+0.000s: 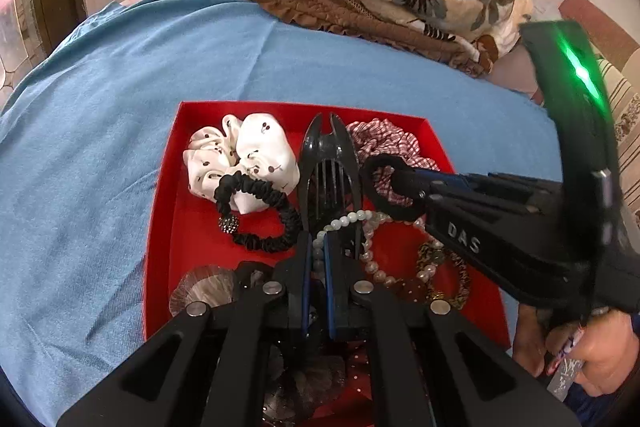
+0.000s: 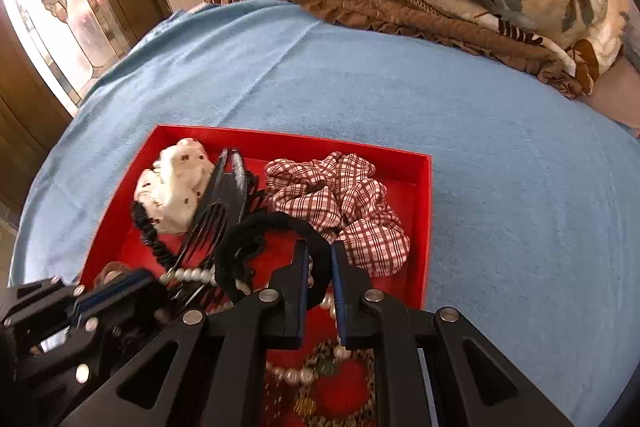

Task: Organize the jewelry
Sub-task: 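Lower both bracelets into the red tray and open both grippers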

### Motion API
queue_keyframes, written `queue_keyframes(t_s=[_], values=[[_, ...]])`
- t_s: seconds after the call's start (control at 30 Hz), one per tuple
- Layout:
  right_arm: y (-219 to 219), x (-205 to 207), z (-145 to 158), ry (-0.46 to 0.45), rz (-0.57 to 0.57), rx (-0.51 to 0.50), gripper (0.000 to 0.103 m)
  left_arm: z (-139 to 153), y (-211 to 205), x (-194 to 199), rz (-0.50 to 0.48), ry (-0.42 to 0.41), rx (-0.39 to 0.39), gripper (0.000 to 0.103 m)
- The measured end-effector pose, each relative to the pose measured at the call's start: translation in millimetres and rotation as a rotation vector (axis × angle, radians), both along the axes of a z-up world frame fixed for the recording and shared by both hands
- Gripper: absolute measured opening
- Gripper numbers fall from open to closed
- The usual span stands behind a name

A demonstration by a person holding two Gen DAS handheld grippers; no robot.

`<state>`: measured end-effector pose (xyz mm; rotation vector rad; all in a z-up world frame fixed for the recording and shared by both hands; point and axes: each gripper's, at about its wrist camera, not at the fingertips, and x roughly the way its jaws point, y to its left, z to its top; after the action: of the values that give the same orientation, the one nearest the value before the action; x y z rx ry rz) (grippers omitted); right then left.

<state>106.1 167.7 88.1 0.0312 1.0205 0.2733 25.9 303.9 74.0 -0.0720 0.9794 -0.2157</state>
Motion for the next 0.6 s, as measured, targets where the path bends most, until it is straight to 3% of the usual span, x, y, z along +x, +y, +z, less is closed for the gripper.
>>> queue_keyframes(t_s=[0.3, 0.6], values=[[-6.3, 13.2, -8.0, 0.024, -0.015, 0.005, 0.013, 4.1, 1.7, 2.4, 0.009, -0.015, -0.024, 0.006], [-8.3, 13.1, -9.3, 0.027, -0.020, 0.021, 0.013, 10.6, -7.6, -1.9, -0.013, -0.049, 0.000, 0.006]])
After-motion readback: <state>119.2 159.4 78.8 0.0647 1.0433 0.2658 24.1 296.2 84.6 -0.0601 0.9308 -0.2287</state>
